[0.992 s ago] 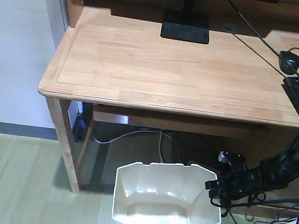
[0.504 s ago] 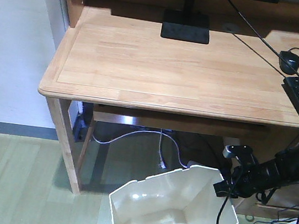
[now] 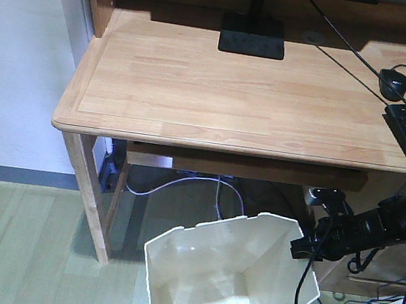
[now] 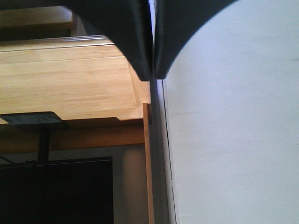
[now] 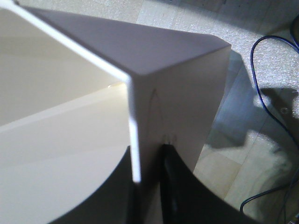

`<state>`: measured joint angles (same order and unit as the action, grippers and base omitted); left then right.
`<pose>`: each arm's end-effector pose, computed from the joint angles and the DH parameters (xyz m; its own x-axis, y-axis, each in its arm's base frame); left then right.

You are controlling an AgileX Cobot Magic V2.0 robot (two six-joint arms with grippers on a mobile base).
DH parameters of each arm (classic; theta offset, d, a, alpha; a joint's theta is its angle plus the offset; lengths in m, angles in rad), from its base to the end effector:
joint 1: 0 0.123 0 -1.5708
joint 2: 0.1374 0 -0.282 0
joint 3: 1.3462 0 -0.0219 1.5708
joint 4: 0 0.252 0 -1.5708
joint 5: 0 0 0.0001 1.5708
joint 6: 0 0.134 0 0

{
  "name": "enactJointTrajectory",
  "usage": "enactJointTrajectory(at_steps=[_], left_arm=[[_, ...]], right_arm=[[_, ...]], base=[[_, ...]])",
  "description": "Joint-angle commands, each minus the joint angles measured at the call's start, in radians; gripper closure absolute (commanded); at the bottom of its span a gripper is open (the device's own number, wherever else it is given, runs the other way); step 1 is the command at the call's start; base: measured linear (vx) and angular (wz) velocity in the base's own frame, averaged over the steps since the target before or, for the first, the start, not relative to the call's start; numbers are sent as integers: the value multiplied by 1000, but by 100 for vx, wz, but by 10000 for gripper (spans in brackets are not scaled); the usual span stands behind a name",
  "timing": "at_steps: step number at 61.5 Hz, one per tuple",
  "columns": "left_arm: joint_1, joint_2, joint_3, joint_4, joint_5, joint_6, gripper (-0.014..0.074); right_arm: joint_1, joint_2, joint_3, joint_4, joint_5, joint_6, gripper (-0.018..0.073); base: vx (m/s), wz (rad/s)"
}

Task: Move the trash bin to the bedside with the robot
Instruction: 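Close the right gripper on the bin rim and drag it out from under the desk, then turn the base toward the bed, holding the bin with the right gripper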

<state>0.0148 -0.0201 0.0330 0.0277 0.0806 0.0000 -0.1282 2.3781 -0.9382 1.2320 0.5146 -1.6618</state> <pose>0.1036 0.0018 0.1956 -0.0067 0.0275 -0.9996 -0.0168 0.9995 0.0276 0.3136 0.0224 -0.0716 -0.9263 -0.2895 -0.2412 -0.3665 0.8412 0.3976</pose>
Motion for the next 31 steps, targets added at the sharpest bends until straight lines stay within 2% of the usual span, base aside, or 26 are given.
enactJointTrajectory(at_steps=[1, 31], left_arm=[[1, -7, 12, -9, -74, -14, 603], [1, -7, 12, -9, -74, -14, 603]], right_arm=[[-4, -70, -8, 22, 186, 5, 563], [-4, -70, -8, 23, 186, 5, 563]], base=[[0, 0], [0, 0]])
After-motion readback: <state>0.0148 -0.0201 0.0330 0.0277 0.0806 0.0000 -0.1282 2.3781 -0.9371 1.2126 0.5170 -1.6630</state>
